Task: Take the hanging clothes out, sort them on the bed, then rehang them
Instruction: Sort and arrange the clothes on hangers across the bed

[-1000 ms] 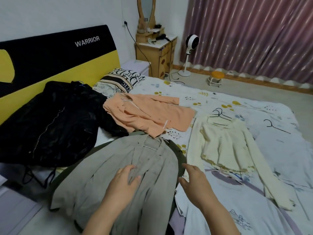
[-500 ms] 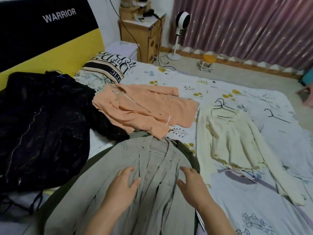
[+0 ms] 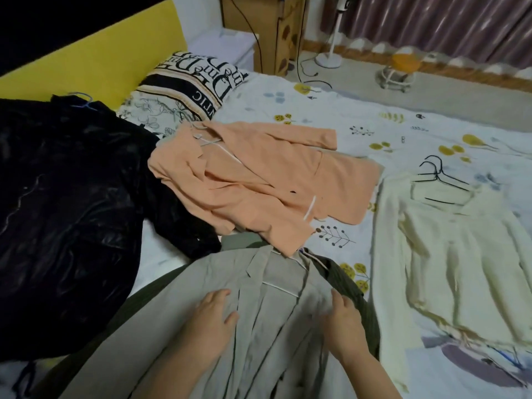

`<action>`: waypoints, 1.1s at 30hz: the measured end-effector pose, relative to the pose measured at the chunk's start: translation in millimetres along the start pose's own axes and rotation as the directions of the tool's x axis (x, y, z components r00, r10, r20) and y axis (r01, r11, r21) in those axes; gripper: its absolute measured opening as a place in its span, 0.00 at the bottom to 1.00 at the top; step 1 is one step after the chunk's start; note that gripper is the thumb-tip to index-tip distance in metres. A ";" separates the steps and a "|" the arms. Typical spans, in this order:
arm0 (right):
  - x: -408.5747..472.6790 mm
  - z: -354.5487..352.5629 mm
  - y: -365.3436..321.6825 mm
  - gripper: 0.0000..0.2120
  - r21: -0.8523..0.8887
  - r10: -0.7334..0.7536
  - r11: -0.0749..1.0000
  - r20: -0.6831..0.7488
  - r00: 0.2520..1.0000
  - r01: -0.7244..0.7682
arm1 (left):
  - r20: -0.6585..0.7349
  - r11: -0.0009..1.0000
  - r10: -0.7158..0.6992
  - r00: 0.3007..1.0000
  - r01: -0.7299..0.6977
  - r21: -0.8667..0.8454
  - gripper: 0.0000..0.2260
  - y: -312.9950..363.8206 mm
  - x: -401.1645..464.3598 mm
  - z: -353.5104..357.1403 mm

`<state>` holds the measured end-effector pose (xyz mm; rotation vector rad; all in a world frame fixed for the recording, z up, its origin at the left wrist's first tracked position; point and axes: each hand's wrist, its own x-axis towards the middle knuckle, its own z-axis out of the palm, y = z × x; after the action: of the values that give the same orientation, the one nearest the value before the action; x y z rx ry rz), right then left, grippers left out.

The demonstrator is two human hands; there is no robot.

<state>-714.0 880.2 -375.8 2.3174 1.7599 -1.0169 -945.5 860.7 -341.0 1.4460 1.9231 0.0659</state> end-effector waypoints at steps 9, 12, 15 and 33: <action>86.1 42.2 12.0 0.23 -0.148 0.034 0.988 -0.035 0.999 -0.039 | 0.006 0.936 0.127 0.992 -0.122 0.329 0.26 -1.4 115.9 49.8; 94.9 43.3 10.7 0.18 -0.150 0.061 0.986 -0.068 0.996 -0.070 | -0.088 0.938 0.159 0.983 -0.123 0.325 0.26 3.1 150.7 55.7; 95.1 41.1 8.2 0.14 -0.027 0.087 0.996 -0.092 0.992 -0.090 | -0.047 0.911 0.104 0.994 -0.076 0.405 0.24 12.5 176.9 58.9; -38.6 -10.5 -18.9 0.15 0.436 0.033 0.890 -0.350 0.936 0.132 | -0.282 0.962 0.269 0.921 -0.247 0.112 0.14 12.2 52.9 -35.7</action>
<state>-730.7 858.7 -340.9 2.9110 1.8680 -1.1965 -961.6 923.4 -336.0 1.8208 1.9696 0.3549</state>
